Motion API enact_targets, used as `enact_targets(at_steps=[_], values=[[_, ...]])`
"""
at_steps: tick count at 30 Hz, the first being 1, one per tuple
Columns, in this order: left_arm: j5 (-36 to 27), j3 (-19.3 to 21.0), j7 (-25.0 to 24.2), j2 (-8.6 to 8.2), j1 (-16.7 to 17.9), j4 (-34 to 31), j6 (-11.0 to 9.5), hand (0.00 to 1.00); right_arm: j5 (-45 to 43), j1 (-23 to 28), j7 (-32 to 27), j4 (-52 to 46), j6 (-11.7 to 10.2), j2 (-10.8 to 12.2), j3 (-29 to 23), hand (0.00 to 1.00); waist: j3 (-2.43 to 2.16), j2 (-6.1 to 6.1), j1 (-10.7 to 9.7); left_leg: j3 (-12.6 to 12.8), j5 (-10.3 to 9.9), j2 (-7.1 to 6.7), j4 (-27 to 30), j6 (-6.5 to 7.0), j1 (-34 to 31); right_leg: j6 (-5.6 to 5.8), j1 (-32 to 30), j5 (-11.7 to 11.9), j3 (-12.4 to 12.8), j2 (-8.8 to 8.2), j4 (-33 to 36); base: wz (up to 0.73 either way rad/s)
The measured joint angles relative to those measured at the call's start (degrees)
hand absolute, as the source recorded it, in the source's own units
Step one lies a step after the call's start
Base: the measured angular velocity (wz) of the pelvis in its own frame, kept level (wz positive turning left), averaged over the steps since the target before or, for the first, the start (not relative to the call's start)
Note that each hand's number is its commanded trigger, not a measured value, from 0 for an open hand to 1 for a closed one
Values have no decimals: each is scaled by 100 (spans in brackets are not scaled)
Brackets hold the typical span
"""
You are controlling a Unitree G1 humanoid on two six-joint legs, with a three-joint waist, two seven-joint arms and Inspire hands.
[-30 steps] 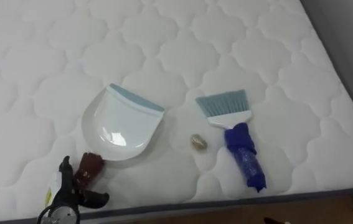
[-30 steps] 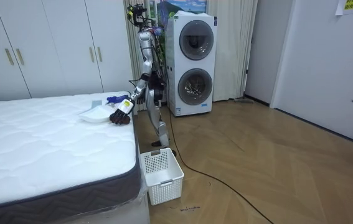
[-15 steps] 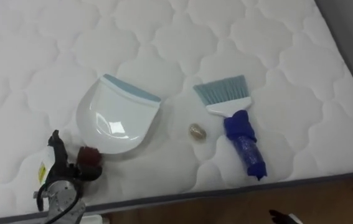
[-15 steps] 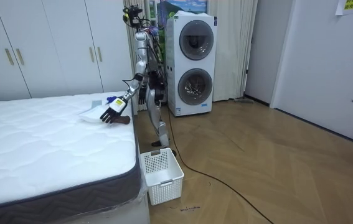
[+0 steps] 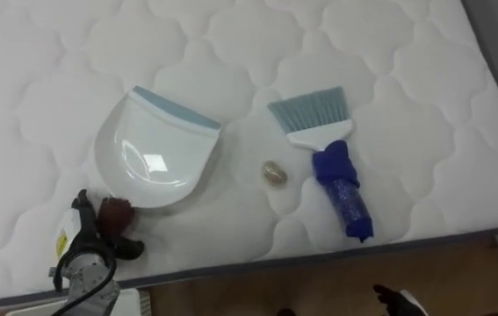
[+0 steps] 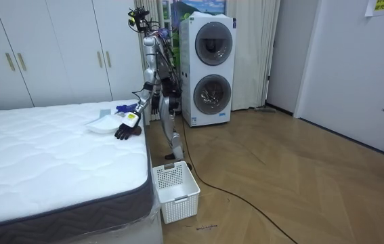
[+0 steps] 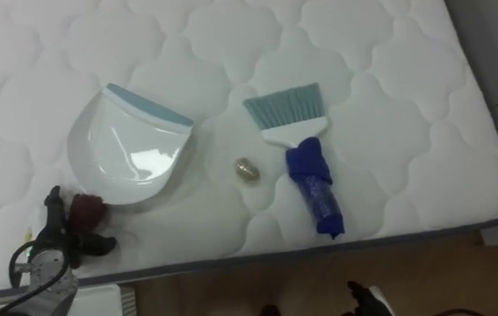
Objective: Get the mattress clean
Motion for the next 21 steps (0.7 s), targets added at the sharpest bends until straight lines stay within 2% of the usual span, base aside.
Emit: enact_targets(at_steps=[1, 2, 3, 4, 5, 8, 13, 21], values=[[0, 0, -21, 3, -5, 15, 1, 0, 30, -9, 0, -1, 5, 0, 6, 0, 1, -2, 15, 22, 0, 5, 2, 0, -1, 0, -17, 0, 3, 0, 14, -12], [0, -1, -69, 20, -7, 44, 6, 32, 70, -53, -5, 1, 22, -2, 43, 0, 6, -8, 29, 104, 0, 15, 6, 0, -8, 0, -61, 0, 1, -1, 50, -18], [-1, 1, -107, 35, -10, 77, 29, 56, 79, -90, -17, 1, 43, -1, 54, 0, 10, -5, 32, 137, 0, 15, 10, 0, -25, 0, -99, 0, -8, -9, 80, -17], [-1, 2, -125, 39, -18, 85, 40, 69, 81, -98, -25, 0, 51, -1, 58, 0, 11, -5, 30, 137, 0, 11, 15, 0, -38, 0, -113, 0, -15, -13, 80, -7], [-40, -10, -165, 46, -29, 106, 59, 100, 108, -115, -30, 0, 68, -1, 98, 0, 12, -6, 21, 130, 0, 5, 35, 0, -72, 0, -132, 0, -18, -6, 75, 0], [-230, -188, -175, 66, -74, 137, 118, 100, 333, -120, -29, 29, 131, -3, 215, 0, 16, -12, 26, 137, 0, -14, 26, 0, -60, 0, -131, 0, -11, -4, 80, 0], [-323, -225, -158, 332, -139, 138, 122, 100, 412, -130, -26, 24, 207, 1, 225, 0, 49, -67, 100, 234, 0, -31, -65, 0, 33, 0, -126, 0, 8, -17, 89, -8], [-439, -206, 16, 367, -157, 164, 182, 100, 549, -130, 24, 29, 298, 14, 224, 0, 61, -90, 85, 236, -8, -121, -23, 18, 24, 0, -127, 0, -8, -109, 91, -1]])
